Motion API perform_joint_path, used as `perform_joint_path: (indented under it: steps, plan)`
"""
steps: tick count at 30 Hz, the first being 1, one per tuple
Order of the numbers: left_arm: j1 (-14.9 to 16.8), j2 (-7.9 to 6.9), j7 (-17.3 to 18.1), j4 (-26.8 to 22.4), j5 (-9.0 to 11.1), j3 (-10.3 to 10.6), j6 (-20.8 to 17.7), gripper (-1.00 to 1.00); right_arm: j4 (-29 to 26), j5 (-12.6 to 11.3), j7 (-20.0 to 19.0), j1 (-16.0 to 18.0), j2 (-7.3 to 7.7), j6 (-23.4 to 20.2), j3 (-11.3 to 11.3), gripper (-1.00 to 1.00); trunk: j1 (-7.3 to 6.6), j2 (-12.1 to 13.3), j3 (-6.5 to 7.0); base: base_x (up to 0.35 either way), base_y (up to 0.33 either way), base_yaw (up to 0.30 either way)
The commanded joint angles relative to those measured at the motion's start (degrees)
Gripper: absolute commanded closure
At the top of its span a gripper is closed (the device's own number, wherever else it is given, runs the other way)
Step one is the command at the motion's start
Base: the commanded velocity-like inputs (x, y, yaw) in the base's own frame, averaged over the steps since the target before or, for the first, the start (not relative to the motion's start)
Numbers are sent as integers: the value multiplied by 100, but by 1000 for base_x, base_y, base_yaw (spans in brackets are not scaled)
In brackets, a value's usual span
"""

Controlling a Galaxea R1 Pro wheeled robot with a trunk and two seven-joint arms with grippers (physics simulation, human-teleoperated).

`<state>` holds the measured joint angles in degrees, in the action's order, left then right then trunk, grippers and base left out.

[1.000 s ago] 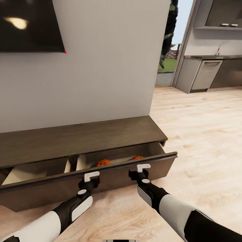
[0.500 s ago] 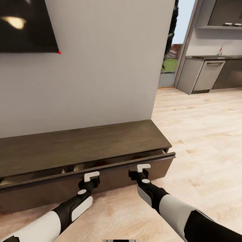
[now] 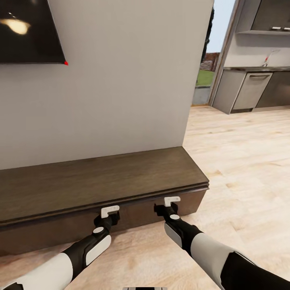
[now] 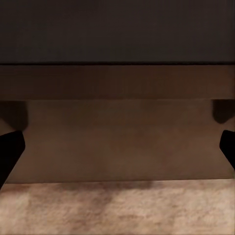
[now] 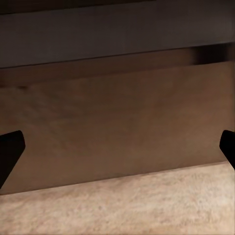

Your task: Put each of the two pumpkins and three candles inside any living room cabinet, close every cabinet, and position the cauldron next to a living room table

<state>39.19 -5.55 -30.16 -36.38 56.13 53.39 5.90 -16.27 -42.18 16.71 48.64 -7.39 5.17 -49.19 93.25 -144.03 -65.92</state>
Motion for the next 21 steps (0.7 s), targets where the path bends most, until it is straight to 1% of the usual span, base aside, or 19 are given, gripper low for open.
perform_joint_path:
  steps: [1,3,6,21]
  plan:
    - [9,-7,-33,-9,47,49,42,-100,1,-61,25,5,0,28,-46,-100,-1,-2,-5,-8,0,0]
    - [9,-5,-34,-9,47,49,42,-100,1,-61,25,5,0,28,-46,-100,-1,-2,-5,-135,0,0]
    - [9,-5,-34,-9,47,49,42,-100,1,-59,25,5,0,28,-46,-100,-1,-2,-5,-264,0,0]
    - [9,-7,-25,-66,54,46,19,-100,1,-62,25,5,0,25,-46,-100,-1,-2,-5,-326,0,0]
